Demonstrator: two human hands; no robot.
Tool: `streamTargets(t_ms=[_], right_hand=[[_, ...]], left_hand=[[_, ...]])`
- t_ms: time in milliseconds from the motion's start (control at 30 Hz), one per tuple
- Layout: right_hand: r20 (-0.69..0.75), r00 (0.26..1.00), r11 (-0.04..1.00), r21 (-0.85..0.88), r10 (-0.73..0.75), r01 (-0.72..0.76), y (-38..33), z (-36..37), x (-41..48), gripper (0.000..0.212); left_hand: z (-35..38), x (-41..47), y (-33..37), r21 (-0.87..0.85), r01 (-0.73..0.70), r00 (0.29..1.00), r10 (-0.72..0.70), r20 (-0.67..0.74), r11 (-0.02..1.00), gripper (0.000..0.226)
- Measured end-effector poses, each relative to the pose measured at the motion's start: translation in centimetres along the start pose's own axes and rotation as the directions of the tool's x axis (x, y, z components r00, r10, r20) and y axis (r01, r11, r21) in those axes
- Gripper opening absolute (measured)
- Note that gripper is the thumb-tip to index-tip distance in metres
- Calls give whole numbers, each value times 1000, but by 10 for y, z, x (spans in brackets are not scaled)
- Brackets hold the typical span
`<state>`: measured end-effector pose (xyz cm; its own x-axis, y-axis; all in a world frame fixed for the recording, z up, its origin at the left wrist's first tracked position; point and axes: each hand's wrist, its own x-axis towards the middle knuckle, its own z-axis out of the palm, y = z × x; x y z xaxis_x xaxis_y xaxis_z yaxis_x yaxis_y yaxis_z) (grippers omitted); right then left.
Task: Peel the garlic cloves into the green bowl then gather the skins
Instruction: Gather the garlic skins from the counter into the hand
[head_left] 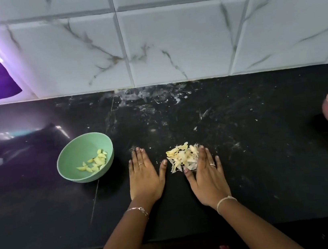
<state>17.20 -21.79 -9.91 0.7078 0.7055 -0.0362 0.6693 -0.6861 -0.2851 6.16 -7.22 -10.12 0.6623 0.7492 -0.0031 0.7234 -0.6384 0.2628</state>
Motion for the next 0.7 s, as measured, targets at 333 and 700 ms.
streamTargets(t_ms=[333, 700], right_hand=[[34, 998, 988, 151, -43, 37, 56, -25, 91, 85], [107, 933, 864, 425, -344, 270, 53, -29, 82, 48]], left_hand=[[0, 18, 22, 9, -314, 939, 309, 148, 949, 91], [1, 54, 32, -82, -334, 932, 342, 122, 939, 104]])
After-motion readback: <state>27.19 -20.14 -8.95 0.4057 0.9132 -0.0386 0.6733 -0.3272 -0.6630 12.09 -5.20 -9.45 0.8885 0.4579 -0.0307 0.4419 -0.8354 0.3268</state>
